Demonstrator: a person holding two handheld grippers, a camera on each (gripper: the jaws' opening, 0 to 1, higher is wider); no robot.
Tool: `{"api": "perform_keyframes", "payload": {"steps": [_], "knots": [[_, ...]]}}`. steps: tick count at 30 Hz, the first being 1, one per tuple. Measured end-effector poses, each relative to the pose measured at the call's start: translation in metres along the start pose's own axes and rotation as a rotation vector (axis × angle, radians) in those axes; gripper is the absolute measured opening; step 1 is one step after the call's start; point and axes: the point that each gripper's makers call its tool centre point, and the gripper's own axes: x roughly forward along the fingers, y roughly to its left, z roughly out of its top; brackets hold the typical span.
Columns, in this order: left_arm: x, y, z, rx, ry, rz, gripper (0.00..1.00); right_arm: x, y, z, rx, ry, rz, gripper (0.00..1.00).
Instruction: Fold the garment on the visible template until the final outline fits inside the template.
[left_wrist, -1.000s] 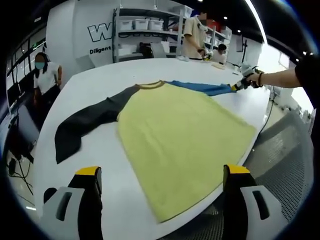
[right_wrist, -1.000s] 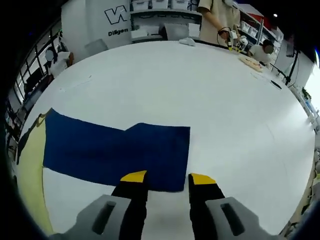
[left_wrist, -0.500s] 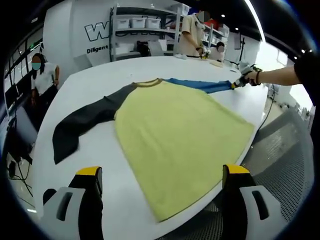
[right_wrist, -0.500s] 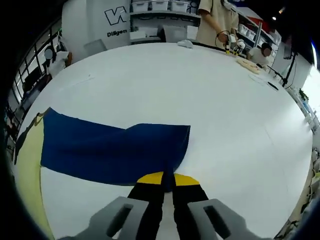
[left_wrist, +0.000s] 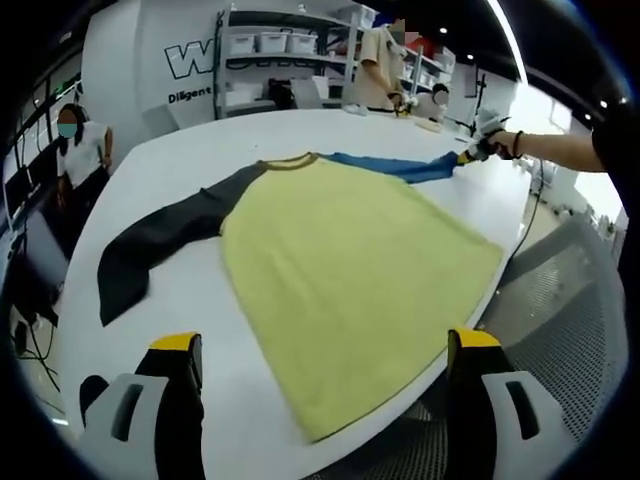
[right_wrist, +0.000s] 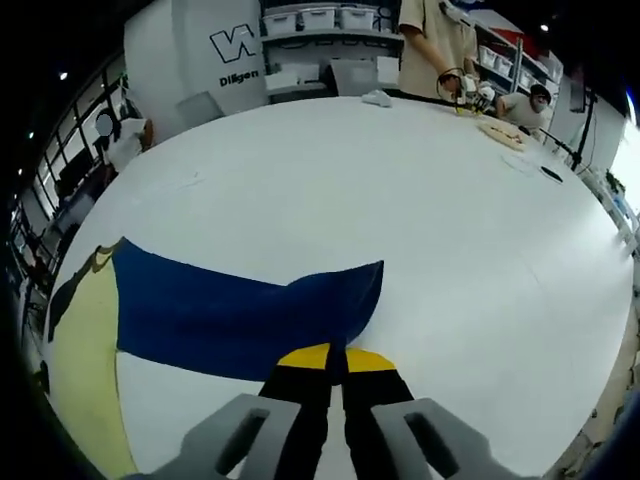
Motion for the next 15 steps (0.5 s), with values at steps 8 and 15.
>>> {"api": "perform_keyframes", "payload": {"steps": [8,15], "knots": [[0.0,-0.003,0.003,0.005,-0.012,-0.012,0.99,-0.009,0.015,0.021,0.0,-0.021,0.064,0.0],[0.0,-0.003,0.004,-0.01,-0.018,-0.016,0.99,-0.021,0.043,0.032,-0.021,-0.027,0.116,0.0]]}}
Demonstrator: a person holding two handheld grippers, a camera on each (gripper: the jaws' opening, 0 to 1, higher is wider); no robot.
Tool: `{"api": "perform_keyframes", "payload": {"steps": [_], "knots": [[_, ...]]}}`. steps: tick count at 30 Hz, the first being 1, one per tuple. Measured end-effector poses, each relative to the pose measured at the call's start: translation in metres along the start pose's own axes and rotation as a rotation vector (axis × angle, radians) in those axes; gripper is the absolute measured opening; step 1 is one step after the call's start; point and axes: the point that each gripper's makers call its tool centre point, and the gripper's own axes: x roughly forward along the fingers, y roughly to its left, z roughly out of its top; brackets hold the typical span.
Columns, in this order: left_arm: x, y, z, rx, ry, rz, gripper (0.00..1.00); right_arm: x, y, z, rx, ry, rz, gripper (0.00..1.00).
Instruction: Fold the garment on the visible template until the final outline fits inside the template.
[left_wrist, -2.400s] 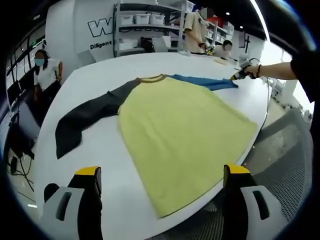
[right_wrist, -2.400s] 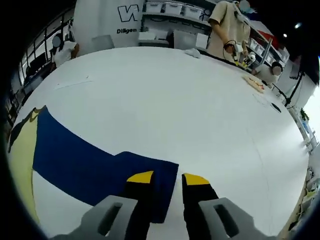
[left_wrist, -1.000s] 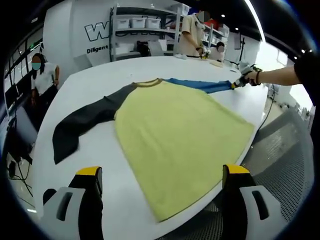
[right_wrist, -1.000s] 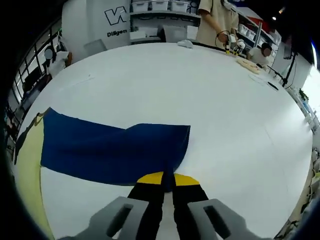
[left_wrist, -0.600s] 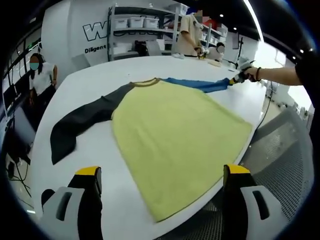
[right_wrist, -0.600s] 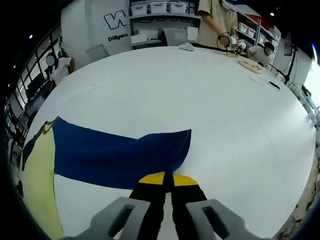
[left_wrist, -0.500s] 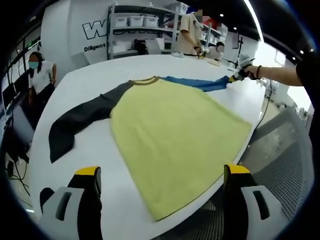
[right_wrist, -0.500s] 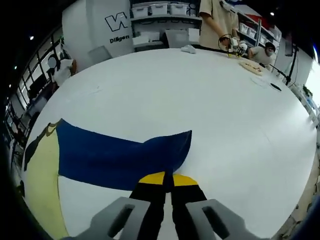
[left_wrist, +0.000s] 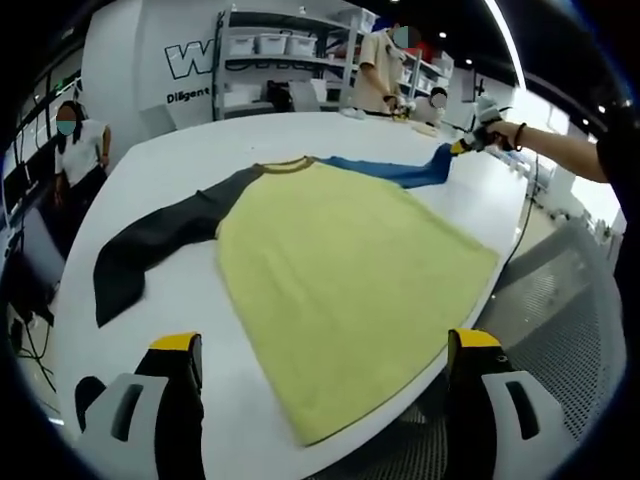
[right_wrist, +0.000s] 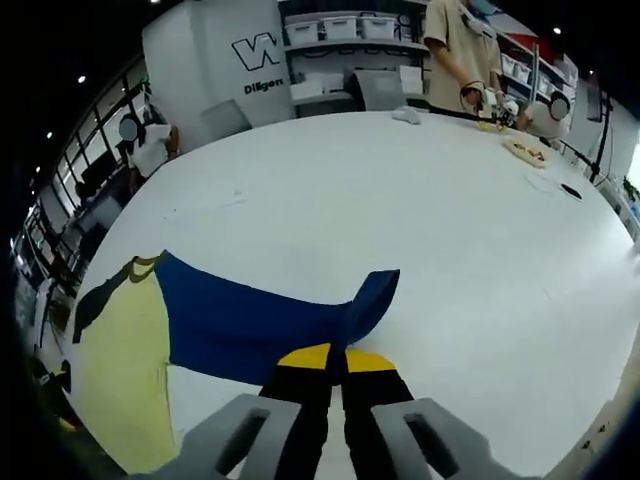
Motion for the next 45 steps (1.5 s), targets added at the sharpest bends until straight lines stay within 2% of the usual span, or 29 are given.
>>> {"api": "perform_keyframes", "payload": {"steps": [7,9,11,14,19,29,33,45], "knots": [[0.0,-0.002,-0.001,0.009,0.004,-0.004,0.99,-0.009,0.031,0.012,-0.037,-0.006,0.053,0.0],[0.0,-0.002,-0.001,0.01,0.004,-0.006,0.99,-0.013,0.052,0.018,-0.063,-0.011,0.08,0.0],[0.0,-0.003,-0.001,0.011,0.004,-0.006,0.99,-0.014,0.063,0.022,-0.082,-0.015,0.102,0.0],[0.0,-0.003,-0.001,0.018,0.002,-0.007,0.99,-0.019,0.098,0.032,-0.124,-0.032,0.168,0.0],[0.0,-0.004,-0.001,0.019,0.002,-0.012,0.99,-0.025,0.139,0.039,-0.173,-0.041,0.228,0.0],[0.0,-0.005,0.0,0.023,-0.007,-0.019,0.99,-0.033,0.217,0.043,-0.259,-0.056,0.359,0.0],[0.0,-0.005,0.001,0.02,-0.013,-0.018,0.99,-0.035,0.241,0.042,-0.273,-0.05,0.412,0.0],[0.0,-0.006,0.001,0.022,-0.012,-0.023,0.99,-0.039,0.305,0.043,-0.311,-0.06,0.513,0.0]]}}
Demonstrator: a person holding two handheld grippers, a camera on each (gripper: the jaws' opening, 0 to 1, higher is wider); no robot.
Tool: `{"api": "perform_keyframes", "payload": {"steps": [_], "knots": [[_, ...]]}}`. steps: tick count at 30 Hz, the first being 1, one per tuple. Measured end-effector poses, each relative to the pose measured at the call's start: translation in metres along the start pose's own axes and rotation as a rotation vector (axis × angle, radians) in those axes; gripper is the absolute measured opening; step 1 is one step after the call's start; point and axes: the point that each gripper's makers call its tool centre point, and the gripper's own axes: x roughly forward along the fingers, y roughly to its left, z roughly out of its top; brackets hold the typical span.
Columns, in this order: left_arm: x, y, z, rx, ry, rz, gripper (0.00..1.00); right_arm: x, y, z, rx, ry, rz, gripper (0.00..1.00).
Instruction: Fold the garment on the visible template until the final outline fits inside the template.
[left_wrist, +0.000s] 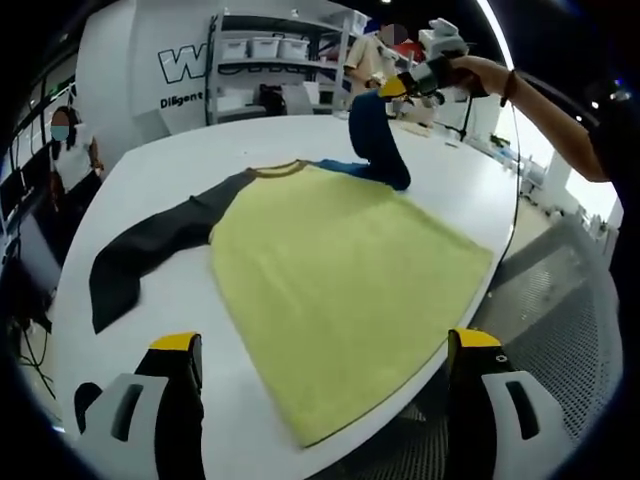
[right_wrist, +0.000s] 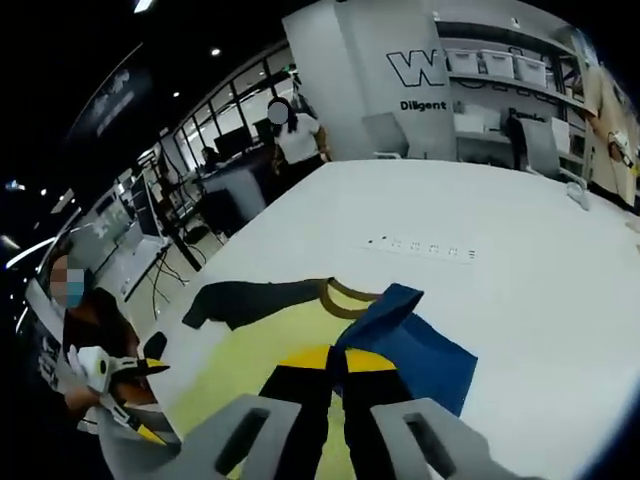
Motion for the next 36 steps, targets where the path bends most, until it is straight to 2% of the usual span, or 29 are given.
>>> {"api": "perform_keyframes", "payload": {"steps": [6,21,32,36], "knots": [[0.0,-0.001,0.0,0.001,-0.001,-0.003,0.99,0.016,0.027,0.005,-0.02,0.004,0.045,0.0],[-0.001,-0.001,0.001,-0.001,-0.011,-0.001,0.99,0.055,0.073,0.009,-0.056,0.032,0.1,0.0],[0.0,-0.001,0.003,-0.004,-0.015,-0.004,0.99,0.091,0.098,-0.008,-0.073,0.089,0.13,0.0],[0.0,-0.002,0.003,-0.007,-0.017,-0.005,0.99,0.108,0.101,-0.024,-0.094,0.135,0.118,0.0]]}}
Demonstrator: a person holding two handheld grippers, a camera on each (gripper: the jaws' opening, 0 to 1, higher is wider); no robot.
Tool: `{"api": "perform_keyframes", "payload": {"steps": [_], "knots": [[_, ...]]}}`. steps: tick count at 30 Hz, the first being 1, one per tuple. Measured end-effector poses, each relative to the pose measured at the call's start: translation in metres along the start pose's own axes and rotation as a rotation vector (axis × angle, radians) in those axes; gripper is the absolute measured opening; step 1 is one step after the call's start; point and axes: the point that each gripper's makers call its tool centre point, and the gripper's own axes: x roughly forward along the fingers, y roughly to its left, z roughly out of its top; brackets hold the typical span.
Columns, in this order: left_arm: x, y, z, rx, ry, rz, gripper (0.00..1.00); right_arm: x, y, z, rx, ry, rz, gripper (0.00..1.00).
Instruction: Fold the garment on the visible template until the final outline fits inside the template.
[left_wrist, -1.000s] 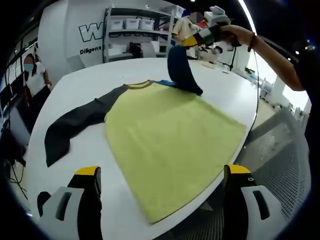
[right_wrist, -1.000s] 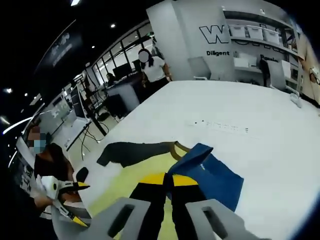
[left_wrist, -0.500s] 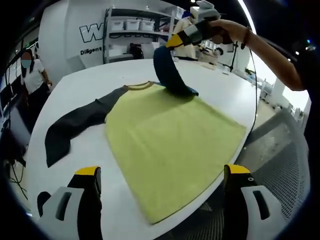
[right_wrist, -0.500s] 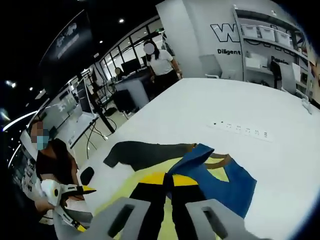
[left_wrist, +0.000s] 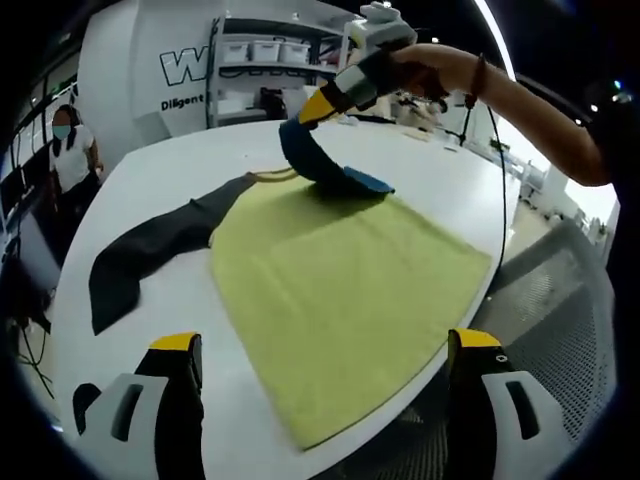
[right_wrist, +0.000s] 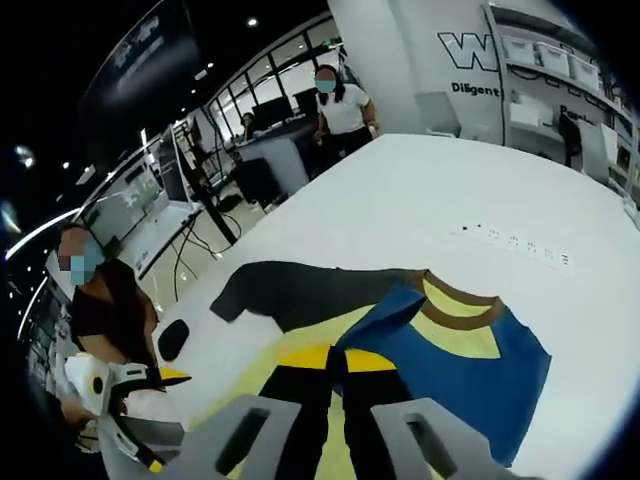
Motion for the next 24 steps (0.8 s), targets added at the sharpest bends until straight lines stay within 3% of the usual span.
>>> {"api": "perform_keyframes", "payload": {"steps": [10,24], "knots": [[0.0,0.0,0.0,-0.004,0.0,0.0,0.99,0.048,0.008,-0.028,-0.02,0.096,-0.014,0.0],[0.002,-0.003,-0.005,-0.016,0.024,-0.025,0.99,0.088,0.01,-0.044,-0.031,0.147,-0.02,0.0]]}}
